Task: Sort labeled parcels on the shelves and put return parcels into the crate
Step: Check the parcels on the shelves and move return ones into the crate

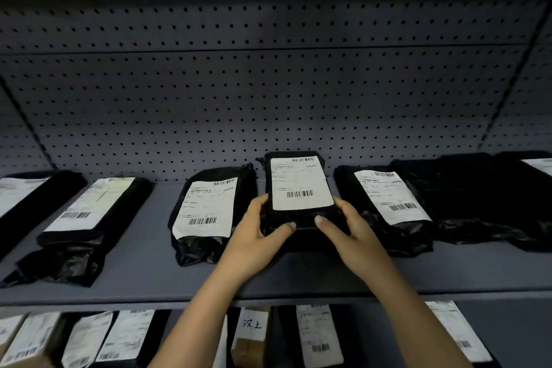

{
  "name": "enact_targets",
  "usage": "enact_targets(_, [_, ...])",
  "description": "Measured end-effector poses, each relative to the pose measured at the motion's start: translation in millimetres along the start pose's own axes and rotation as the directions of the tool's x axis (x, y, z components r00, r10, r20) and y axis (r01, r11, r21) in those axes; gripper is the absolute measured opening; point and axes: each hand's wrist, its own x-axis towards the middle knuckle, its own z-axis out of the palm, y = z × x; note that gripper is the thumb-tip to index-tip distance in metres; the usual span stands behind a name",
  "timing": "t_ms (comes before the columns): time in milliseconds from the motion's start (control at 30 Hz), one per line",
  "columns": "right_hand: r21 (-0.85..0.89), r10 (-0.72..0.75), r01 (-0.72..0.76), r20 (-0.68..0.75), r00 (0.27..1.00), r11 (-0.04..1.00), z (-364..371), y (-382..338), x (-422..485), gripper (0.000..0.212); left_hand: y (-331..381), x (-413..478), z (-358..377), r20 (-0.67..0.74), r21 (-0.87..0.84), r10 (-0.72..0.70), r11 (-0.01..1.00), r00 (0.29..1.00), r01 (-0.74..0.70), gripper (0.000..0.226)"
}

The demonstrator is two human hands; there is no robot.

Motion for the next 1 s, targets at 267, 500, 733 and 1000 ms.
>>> enact_targets(267, [-0.127, -0.067, 0.058, -0.065, 0.996, 0.990, -1, -7, -7, 0.056, 1, -2, 3, -0.091, 0.236, 0.119, 0.967, 0.989, -0.095, 0.057])
enact_targets(500, [-0.451, -0.288, 0.140, -0.278, 0.917, 0.881, -26, -19, -24, 0.046, 36, -8, 12, 0.021, 0.554, 0.542, 0.694, 0.840, -0.461, 0.043])
enact_targets(733, [-0.534, -0.272, -0.005, -0.439, 0.856, 0.846, -60, -9, -60, 0.037, 43, -5, 46, 0.170, 0.568, 0.663, 0.539, 0.729, -0.622, 0.038])
enact_targets(1000, [-0.547, -0.281, -0.028, -0.474, 0.835, 0.837, -99, 9, -74, 0.034, 48, -7, 95, 0.241, 0.585, 0.668, 0.479, 0.704, -0.655, 0.032])
